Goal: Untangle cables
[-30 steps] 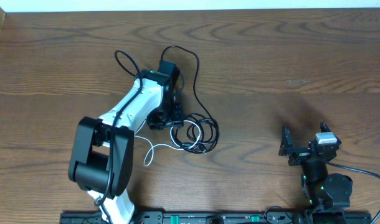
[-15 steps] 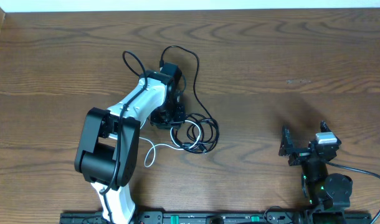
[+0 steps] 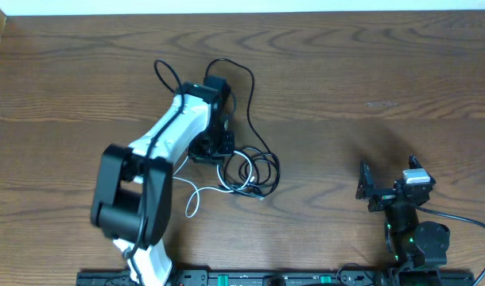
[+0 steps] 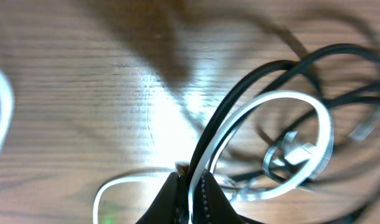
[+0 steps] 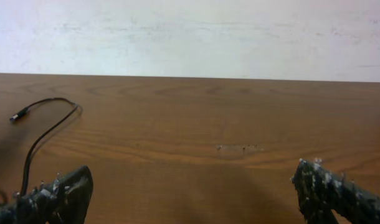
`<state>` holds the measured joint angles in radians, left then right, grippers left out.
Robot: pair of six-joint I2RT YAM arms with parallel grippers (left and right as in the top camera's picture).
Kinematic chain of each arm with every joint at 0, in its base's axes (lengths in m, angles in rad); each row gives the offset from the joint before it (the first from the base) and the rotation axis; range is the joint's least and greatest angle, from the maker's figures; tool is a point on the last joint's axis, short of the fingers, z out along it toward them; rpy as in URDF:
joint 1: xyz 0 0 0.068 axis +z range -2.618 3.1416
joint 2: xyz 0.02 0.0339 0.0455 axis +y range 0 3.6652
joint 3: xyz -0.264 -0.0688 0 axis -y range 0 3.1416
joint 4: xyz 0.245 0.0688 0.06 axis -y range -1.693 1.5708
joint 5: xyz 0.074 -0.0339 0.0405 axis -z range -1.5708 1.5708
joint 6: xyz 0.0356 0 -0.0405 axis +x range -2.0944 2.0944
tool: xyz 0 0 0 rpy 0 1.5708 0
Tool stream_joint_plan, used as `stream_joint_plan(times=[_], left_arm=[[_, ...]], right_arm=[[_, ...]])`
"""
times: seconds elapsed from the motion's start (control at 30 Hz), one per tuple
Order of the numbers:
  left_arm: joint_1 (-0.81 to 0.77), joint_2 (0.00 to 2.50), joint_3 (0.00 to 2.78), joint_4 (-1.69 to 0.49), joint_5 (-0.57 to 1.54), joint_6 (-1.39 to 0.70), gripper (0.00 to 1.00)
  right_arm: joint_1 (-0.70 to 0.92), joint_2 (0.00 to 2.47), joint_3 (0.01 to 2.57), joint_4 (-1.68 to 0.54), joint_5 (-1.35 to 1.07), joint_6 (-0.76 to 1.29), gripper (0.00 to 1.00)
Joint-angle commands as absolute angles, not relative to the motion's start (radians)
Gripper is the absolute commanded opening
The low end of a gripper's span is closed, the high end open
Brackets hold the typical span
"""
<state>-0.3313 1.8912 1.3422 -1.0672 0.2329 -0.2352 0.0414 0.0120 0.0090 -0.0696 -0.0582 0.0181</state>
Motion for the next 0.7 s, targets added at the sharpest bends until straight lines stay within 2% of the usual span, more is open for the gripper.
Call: stream_joint_plan(times=[0.0,0.43,0.67], left_arm=[[-0.333,1.76,1.393,-1.084,0.241,-0.218,0.08],[-0.332,1.408,1.393,-1.026,0.329,-0.229,0.08],[-0.332,1.309,1.393,-0.912,0.332,-0.411,0.08]], right_arm=[[0.046,0.006,0.006,-0.072,-0.056,0.028,0.99],[0.046,0.006,0.006,-0.071,-0.056,0.028,0.99],[0.046,0.006,0.006,-0.071,-0.056,0.028,0.99]])
